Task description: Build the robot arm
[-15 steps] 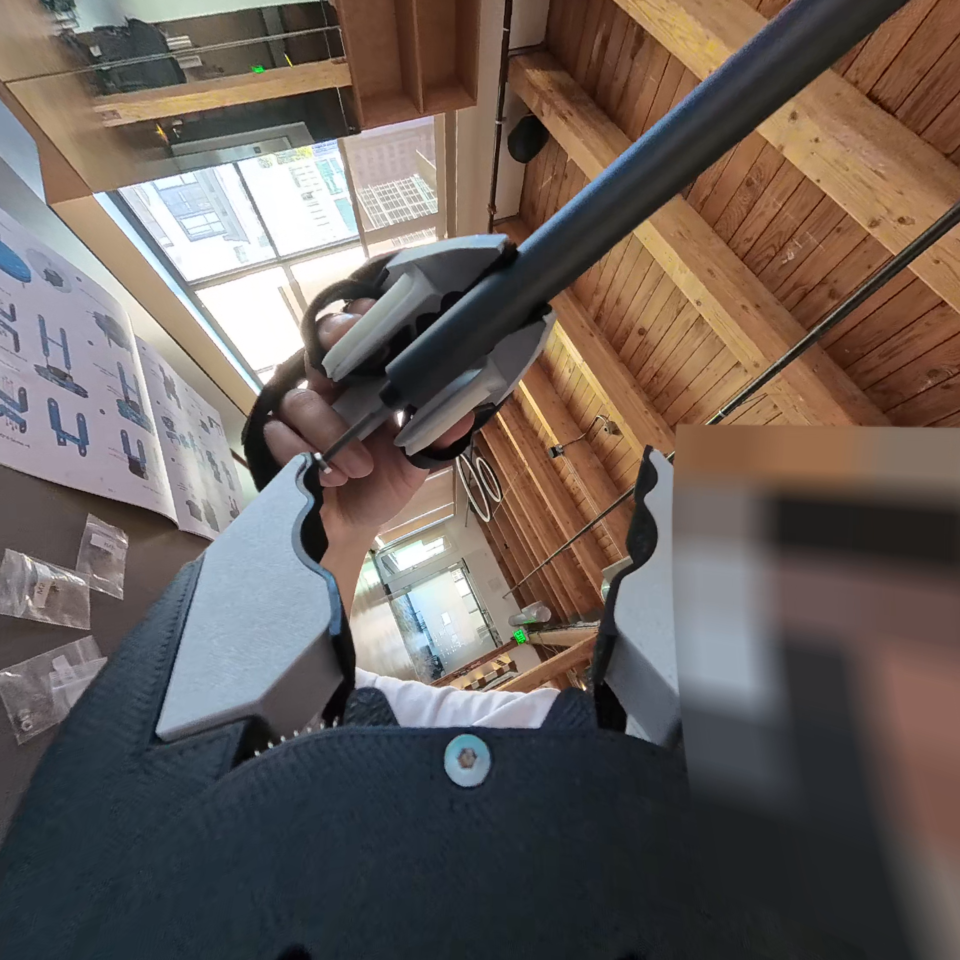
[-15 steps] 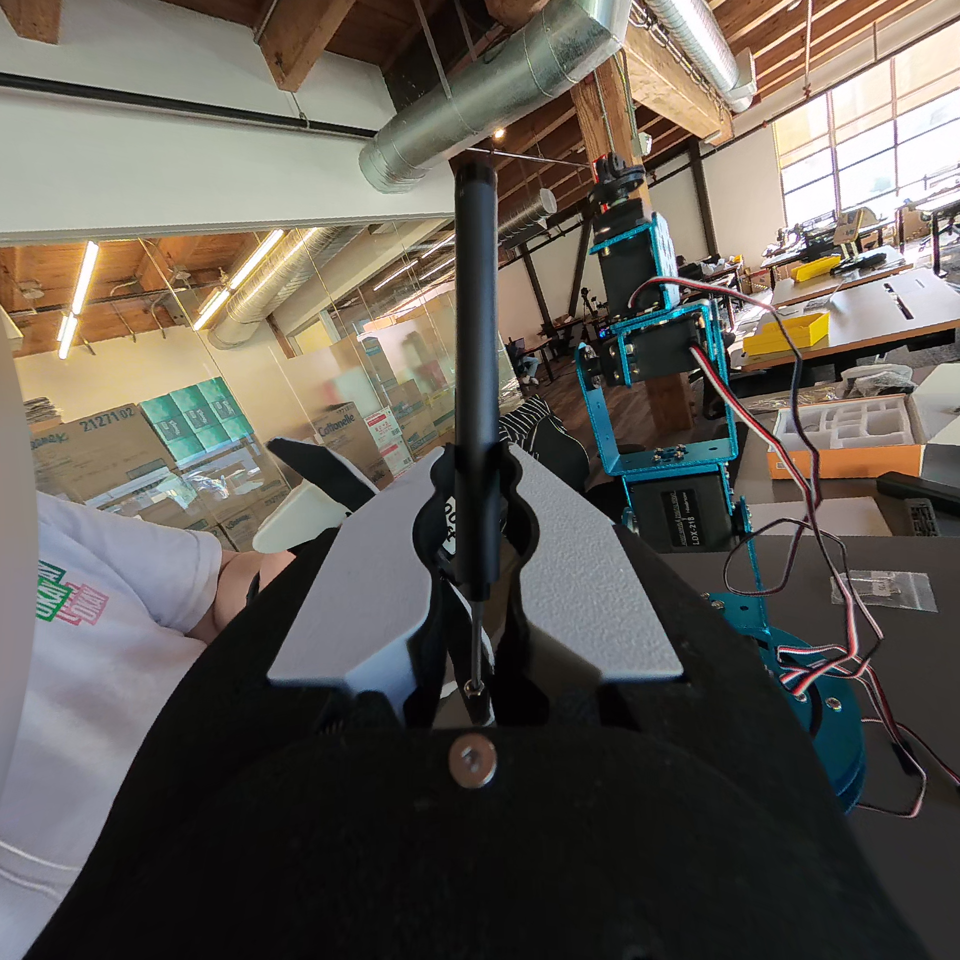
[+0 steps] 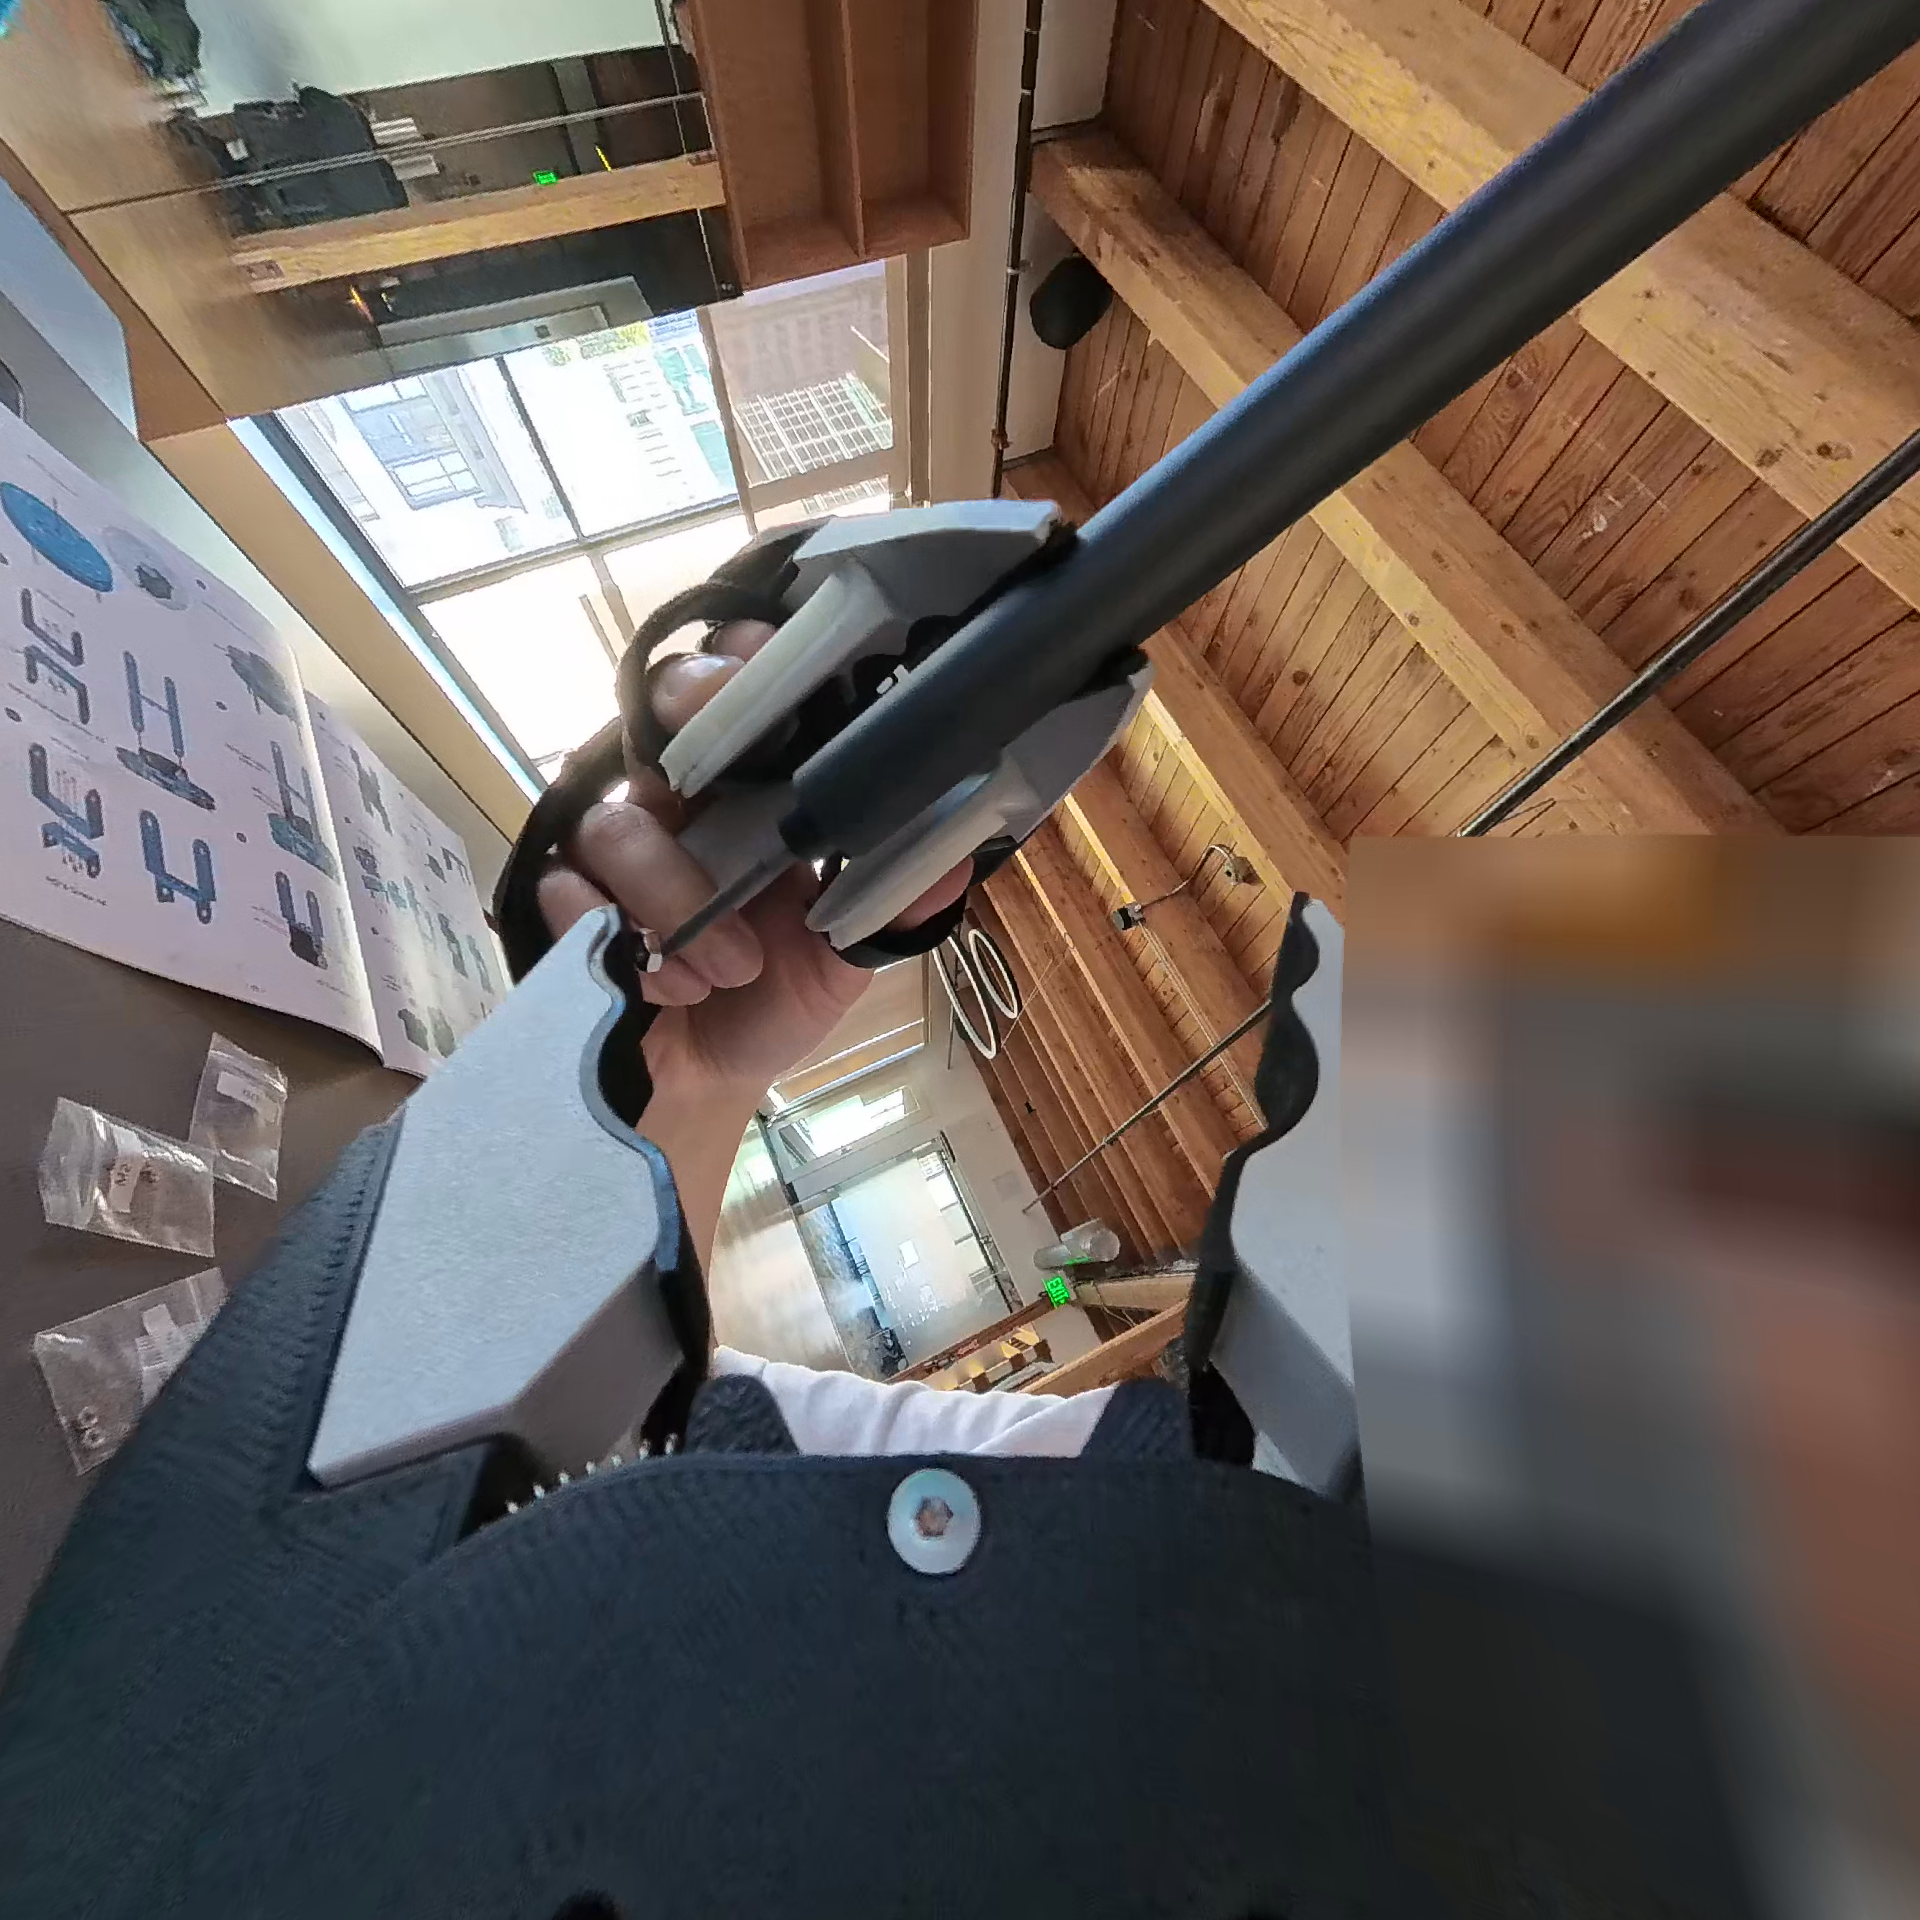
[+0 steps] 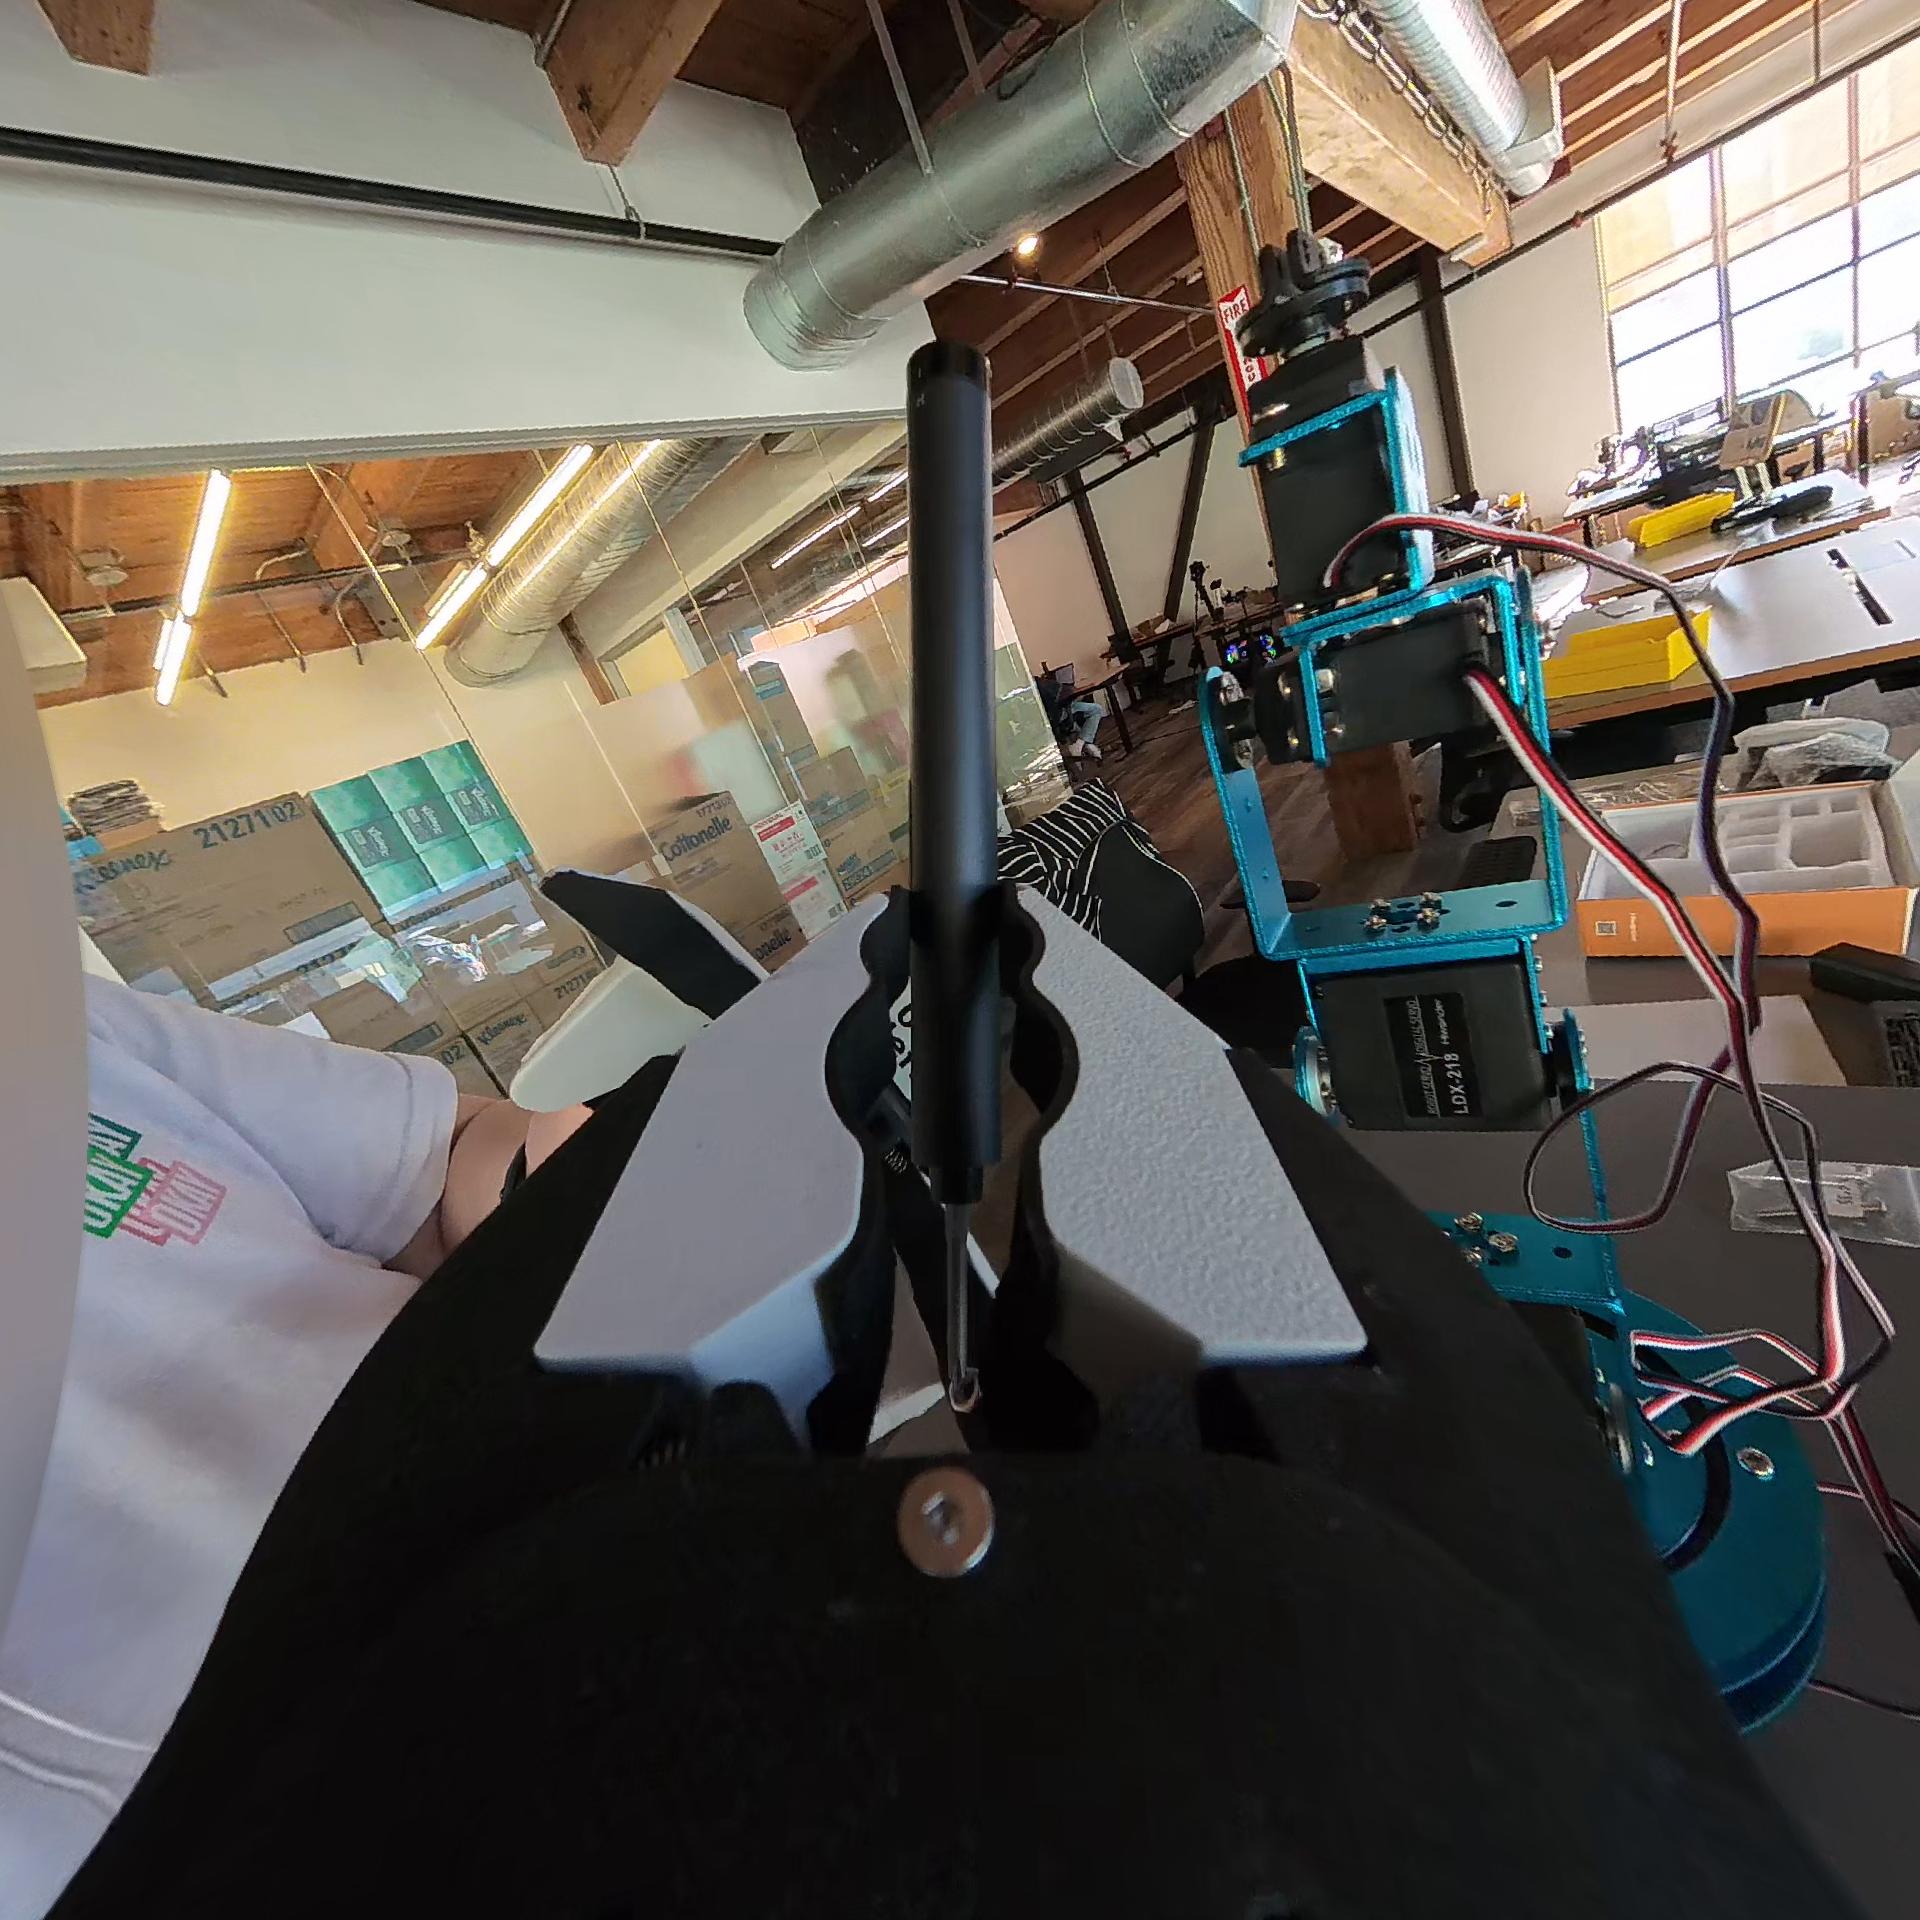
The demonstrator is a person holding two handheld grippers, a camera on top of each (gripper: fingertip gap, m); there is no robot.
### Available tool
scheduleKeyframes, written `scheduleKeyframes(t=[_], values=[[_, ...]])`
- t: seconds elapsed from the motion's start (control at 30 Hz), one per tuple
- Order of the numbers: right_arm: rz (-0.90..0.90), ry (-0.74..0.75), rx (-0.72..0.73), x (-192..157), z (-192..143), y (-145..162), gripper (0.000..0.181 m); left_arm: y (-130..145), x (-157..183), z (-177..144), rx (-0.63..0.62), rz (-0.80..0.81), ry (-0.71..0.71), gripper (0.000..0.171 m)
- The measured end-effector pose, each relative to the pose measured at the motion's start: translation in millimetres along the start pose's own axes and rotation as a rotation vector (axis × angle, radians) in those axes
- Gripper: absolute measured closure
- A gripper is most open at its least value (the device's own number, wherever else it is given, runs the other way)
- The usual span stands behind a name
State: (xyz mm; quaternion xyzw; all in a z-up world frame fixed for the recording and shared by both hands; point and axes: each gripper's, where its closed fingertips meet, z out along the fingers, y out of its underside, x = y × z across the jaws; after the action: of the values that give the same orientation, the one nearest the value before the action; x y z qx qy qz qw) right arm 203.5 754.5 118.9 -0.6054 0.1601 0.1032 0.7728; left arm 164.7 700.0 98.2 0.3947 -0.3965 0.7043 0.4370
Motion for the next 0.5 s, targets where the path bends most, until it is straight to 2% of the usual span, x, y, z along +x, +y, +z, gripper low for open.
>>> scheduleKeyframes(t=[0.5], values=[[0.021, 0.023, -0.002, 10.3, -5.3, 0.0, 0.166, -2.3, -5.5, -5.3, 0.012, -0.026, 0.001, 0.06]])
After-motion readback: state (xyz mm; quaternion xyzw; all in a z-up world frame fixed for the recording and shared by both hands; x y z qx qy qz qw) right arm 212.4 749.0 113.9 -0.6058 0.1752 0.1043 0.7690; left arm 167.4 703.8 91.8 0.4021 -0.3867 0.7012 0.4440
